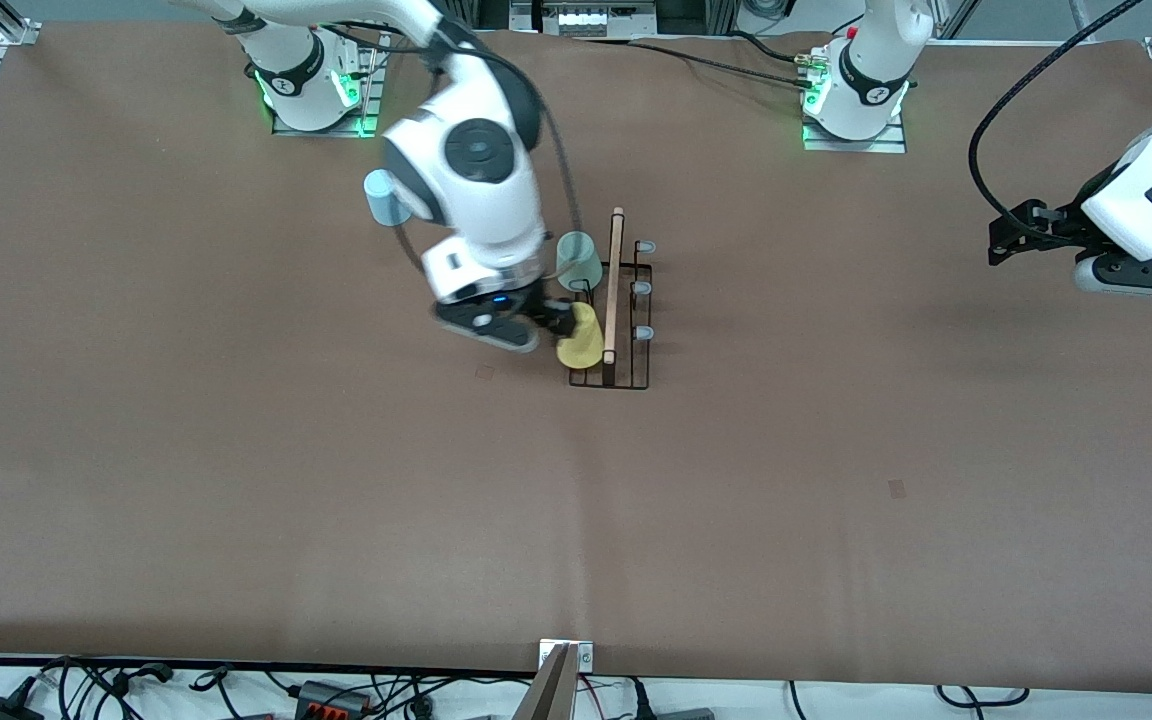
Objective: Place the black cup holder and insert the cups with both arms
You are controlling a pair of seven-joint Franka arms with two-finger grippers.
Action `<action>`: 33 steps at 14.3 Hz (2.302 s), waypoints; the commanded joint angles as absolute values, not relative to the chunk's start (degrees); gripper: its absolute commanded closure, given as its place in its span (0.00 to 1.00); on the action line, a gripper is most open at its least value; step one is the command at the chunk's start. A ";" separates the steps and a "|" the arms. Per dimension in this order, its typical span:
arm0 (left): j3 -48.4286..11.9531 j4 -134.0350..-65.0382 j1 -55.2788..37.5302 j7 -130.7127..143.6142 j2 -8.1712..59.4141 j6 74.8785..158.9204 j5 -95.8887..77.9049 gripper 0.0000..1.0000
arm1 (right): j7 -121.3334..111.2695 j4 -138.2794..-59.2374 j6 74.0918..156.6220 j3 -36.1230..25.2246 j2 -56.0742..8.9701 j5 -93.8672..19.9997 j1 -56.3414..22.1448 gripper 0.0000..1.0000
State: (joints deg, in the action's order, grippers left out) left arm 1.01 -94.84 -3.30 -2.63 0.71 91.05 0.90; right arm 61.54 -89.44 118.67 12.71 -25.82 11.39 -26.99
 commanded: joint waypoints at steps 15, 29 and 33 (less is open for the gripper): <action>1.23 -92.99 -4.13 -2.99 1.58 89.56 0.53 0.00 | -0.44 -88.52 91.67 11.16 -4.04 6.59 14.94 0.00; 1.32 -89.74 -4.22 -2.37 2.80 87.80 -2.46 0.00 | -0.09 -90.26 89.99 -0.44 -3.08 3.25 -0.53 0.00; 1.23 -87.19 -4.04 -2.20 4.39 87.63 -2.29 0.00 | 0.26 -90.26 91.14 -0.35 -3.52 1.41 -0.35 0.00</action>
